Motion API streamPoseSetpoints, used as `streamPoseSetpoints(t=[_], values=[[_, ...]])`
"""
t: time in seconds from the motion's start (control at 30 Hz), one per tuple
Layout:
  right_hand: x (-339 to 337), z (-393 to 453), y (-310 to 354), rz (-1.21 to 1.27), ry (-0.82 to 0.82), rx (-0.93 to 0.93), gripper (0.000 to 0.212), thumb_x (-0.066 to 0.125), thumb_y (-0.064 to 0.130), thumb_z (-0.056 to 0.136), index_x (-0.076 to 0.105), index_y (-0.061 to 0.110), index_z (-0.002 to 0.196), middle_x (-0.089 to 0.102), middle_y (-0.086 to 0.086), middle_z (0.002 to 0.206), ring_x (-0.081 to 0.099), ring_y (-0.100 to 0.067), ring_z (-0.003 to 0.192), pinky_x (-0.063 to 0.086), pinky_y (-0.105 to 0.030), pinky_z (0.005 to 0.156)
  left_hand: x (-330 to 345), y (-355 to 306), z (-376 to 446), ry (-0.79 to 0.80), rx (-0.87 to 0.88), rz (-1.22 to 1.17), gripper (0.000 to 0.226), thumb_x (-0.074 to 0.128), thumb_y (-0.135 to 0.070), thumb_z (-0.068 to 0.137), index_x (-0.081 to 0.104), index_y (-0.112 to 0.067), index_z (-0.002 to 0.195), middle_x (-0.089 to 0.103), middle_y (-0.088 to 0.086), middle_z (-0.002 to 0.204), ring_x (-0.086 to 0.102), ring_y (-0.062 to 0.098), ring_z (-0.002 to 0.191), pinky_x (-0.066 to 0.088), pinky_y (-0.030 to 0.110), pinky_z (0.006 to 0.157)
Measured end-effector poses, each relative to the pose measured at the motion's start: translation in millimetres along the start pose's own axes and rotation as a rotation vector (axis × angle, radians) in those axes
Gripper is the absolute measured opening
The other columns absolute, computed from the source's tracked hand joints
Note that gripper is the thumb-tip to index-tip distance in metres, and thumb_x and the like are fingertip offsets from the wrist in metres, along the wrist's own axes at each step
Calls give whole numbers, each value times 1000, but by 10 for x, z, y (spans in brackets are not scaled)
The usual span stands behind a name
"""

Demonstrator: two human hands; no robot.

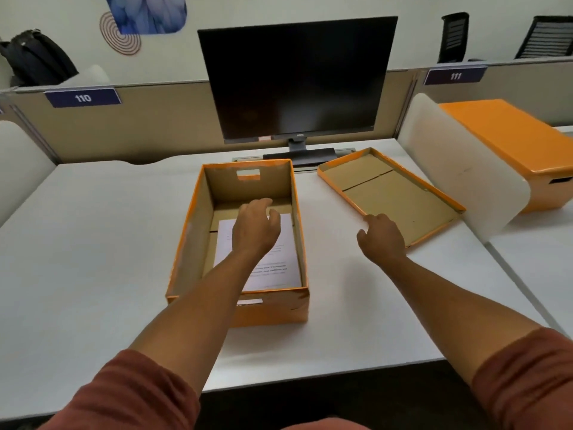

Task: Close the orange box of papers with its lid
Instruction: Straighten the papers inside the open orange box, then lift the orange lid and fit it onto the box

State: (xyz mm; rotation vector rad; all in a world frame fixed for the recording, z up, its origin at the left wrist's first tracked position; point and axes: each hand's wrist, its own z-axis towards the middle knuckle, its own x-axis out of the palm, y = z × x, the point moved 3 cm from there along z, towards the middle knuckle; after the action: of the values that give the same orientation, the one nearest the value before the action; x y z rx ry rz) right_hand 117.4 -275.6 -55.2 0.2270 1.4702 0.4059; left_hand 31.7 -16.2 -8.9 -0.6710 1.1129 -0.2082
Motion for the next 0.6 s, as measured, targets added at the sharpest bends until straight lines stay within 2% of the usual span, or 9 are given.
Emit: streamPoseSetpoints(t=[0.13,0.2,0.4,0.6], values=[[24,187,-227,-141,14,-7,30,50,15,89,61,3,114,59,-17,109,55,-34,101,49,-40,79,200,-209,179,0,44,-34,37,47,-27,97,62,-15,128,65,4,128,57,21,119,46,31,91],[55,279,-331,-142,40,-3,31,50,13,89,61,3,116,59,-17,109,54,-34,101,50,-41,80,299,-290,271,3,72,-15,35,46,-29,97,65,-15,124,68,3,122,59,19,112,45,27,83],[176,417,-508,-121,90,-17,34,50,11,89,59,5,121,58,-16,108,55,-34,99,50,-39,80,472,-355,448,-18,93,0,34,43,-28,99,68,-14,118,70,3,111,56,12,98,45,26,75],[245,455,-678,-168,119,-25,33,45,6,90,60,6,119,58,-15,104,53,-32,96,48,-39,78,475,-493,522,-76,137,-27,33,44,-23,99,68,-11,117,71,5,111,60,15,100,45,24,77]])
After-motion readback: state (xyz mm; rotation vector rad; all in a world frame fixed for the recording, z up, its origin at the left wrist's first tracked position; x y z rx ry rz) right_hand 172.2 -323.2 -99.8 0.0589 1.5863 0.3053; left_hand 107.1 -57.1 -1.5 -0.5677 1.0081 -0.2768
